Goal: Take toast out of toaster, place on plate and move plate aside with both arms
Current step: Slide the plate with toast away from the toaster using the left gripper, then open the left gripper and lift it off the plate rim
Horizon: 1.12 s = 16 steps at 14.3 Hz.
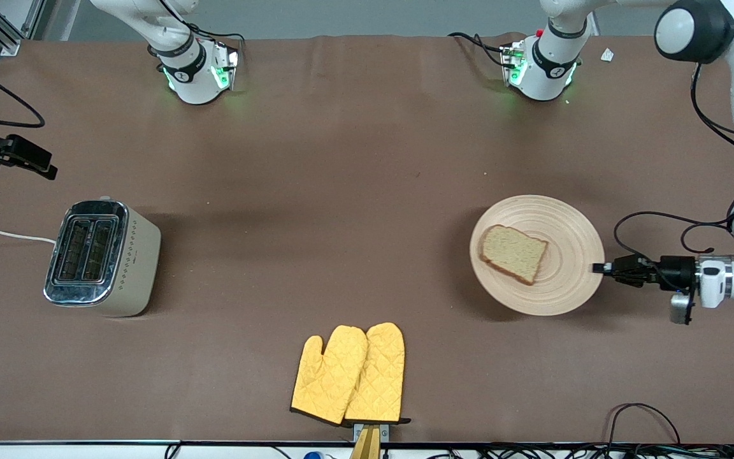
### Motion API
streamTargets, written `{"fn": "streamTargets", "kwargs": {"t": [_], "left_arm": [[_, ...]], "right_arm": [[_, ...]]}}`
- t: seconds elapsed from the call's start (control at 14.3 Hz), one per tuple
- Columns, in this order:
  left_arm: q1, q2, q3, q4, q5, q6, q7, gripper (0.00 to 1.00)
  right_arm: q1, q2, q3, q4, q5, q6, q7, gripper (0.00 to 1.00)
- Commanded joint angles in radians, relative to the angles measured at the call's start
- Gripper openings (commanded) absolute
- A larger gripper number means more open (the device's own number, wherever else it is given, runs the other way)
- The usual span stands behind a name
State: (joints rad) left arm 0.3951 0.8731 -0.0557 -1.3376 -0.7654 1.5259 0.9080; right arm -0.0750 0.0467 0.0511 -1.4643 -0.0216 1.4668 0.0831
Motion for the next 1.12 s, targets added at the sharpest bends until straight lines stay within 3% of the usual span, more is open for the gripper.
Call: {"fn": "streamTargets", "kwargs": {"t": [0.0, 0.28, 0.35, 0.49, 0.56, 0.7, 1.05], "left_arm": [[0.054, 0.098, -0.004, 0.084, 0.006, -0.033, 0.052, 0.00], [0.082, 0.156, -0.004, 0.084, 0.000, -0.026, 0.075, 0.01], [0.082, 0.156, -0.004, 0.084, 0.000, -0.021, 0.069, 0.10], [0.082, 0.150, -0.004, 0.086, 0.000, -0.019, 0.058, 0.94], [0.080, 0.146, -0.004, 0.096, 0.003, -0.019, 0.051, 1.00], [0.067, 0.115, -0.001, 0.145, 0.021, -0.044, -0.010, 1.00], [-0.169, -0.159, -0.004, 0.207, 0.295, 0.009, -0.184, 1.00]], "right_arm": [[-0.031, -0.018, 0.016, -0.019, 0.005, -0.005, -0.005, 1.00], [-0.025, -0.018, 0.021, -0.019, 0.006, -0.010, -0.003, 1.00], [-0.025, -0.018, 0.021, -0.017, 0.006, -0.009, -0.003, 1.00], [-0.026, -0.018, 0.021, -0.017, 0.006, -0.016, -0.003, 1.00], [-0.025, -0.018, 0.019, -0.017, 0.006, -0.013, -0.003, 1.00], [-0.025, -0.018, 0.021, -0.017, 0.006, -0.009, -0.003, 1.00], [-0.025, -0.018, 0.023, -0.017, 0.008, -0.014, -0.003, 1.00]]}}
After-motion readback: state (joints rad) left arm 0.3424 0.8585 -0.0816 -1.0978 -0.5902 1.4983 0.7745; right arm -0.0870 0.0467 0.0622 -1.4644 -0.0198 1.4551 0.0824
